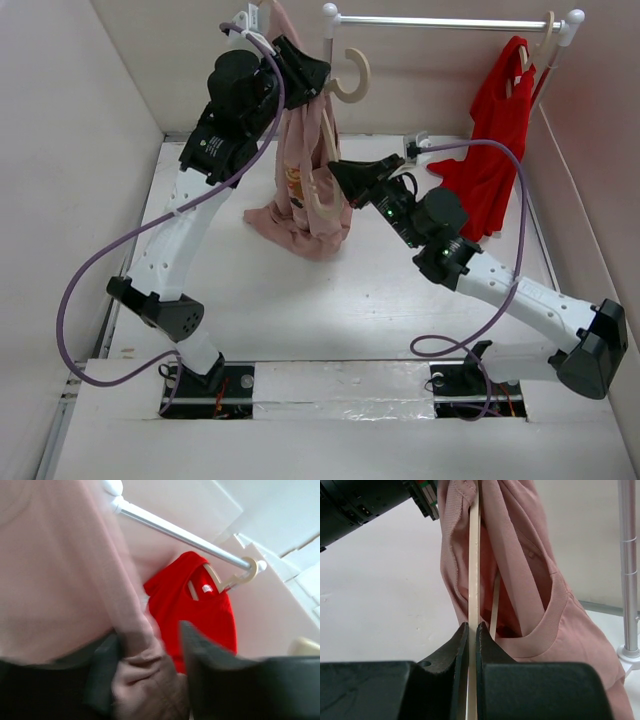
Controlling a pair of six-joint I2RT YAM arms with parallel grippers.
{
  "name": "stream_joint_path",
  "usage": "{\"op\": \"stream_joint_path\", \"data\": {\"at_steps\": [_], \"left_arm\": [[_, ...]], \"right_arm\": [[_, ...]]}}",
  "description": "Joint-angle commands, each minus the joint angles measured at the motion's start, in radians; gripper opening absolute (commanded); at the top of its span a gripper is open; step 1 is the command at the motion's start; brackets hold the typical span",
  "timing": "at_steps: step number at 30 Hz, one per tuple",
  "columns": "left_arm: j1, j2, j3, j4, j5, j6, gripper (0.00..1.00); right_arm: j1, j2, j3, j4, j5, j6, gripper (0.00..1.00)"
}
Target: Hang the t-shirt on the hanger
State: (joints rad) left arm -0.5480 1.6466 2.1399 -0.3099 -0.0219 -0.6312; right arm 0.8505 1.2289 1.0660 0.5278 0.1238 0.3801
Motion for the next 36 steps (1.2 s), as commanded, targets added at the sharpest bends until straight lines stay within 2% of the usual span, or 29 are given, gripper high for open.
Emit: {"op": "stream_joint_path", "data": {"at_steps": [1,2,3,7,8,9,10,11,12,16,18,20,21,22,23,27,28,30,31,34,36], "left_arm": [[-0.003,-0.031,-0.021,0.103,0.016,-0.012,0.31],[-0.003,-0.033,-0.028,0.112,0.016,-0.012,0.18],[-0.003,-0.04,-0.028,0.112,0.014,-0.012,0.0],[-0.003,-0.065,-0.038,0.109,-0.006,-0.012,0.0],[-0.003,-0.073,-0.044,0.114,-0.003,-0.018,0.0],[-0.003,-0.083,-0.049,0.114,0.002,-0.025,0.0],[-0.003,-0.087,-0.054,0.115,0.016,-0.033,0.0],[0.006,-0.093,-0.06,0.117,0.016,-0.044,0.0],[0.006,-0.1,-0.06,0.117,0.016,-0.048,0.0],[0.006,-0.117,-0.061,0.124,0.016,-0.056,0.0],[0.006,-0.125,-0.061,0.117,0.046,-0.058,0.0],[0.006,-0.134,-0.069,0.115,0.051,-0.061,0.0],[0.006,-0.145,-0.074,0.118,0.05,-0.062,0.0],[0.006,-0.149,-0.08,0.121,0.051,-0.065,0.0],[0.006,-0.153,-0.093,0.127,0.053,-0.068,0.0],[0.016,-0.163,-0.117,0.144,0.06,-0.082,0.0],[0.016,-0.165,-0.123,0.149,0.063,-0.085,0.0],[0.016,-0.171,-0.141,0.163,0.071,-0.097,0.0],[0.016,-0.169,-0.144,0.166,0.076,-0.101,0.0],[0.016,-0.166,-0.147,0.172,0.094,-0.113,0.0],[0.016,-0.171,-0.156,0.18,0.103,-0.125,0.0]], "right_arm": [[0.005,-0.009,0.091,0.095,-0.038,-0.029,0.0],[0.005,-0.005,0.095,0.087,-0.038,-0.024,0.0],[0.005,-0.005,0.095,0.083,-0.039,-0.017,0.0],[-0.03,-0.009,0.069,0.045,-0.056,0.045,0.02],[-0.03,-0.012,0.065,0.035,-0.067,0.058,0.09],[-0.042,-0.019,0.058,0.028,-0.076,0.066,0.19],[-0.057,-0.023,0.054,0.003,-0.099,0.074,0.34],[-0.057,-0.029,0.04,-0.006,-0.107,0.085,0.4],[-0.071,-0.048,0.031,-0.009,-0.115,0.089,0.52],[-0.131,-0.081,0.002,-0.072,-0.196,0.111,0.69],[-0.174,-0.091,-0.012,-0.1,-0.213,0.112,0.7],[-0.205,-0.104,-0.029,-0.117,-0.242,0.121,0.67],[-0.231,-0.103,-0.05,-0.118,-0.262,0.123,0.53],[-0.243,-0.101,-0.055,-0.132,-0.301,0.123,0.15],[-0.243,-0.083,-0.054,-0.156,-0.32,0.123,0.02],[-0.254,-0.06,-0.063,-0.207,-0.395,0.109,0.0],[-0.239,-0.057,-0.063,-0.213,-0.404,0.106,0.13],[-0.226,-0.04,-0.049,-0.239,-0.409,0.088,0.32],[-0.213,-0.036,-0.044,-0.256,-0.411,0.085,0.46],[-0.199,-0.023,-0.044,-0.269,-0.383,0.074,0.59],[-0.189,-0.013,-0.055,-0.253,-0.369,0.075,0.65]]}}
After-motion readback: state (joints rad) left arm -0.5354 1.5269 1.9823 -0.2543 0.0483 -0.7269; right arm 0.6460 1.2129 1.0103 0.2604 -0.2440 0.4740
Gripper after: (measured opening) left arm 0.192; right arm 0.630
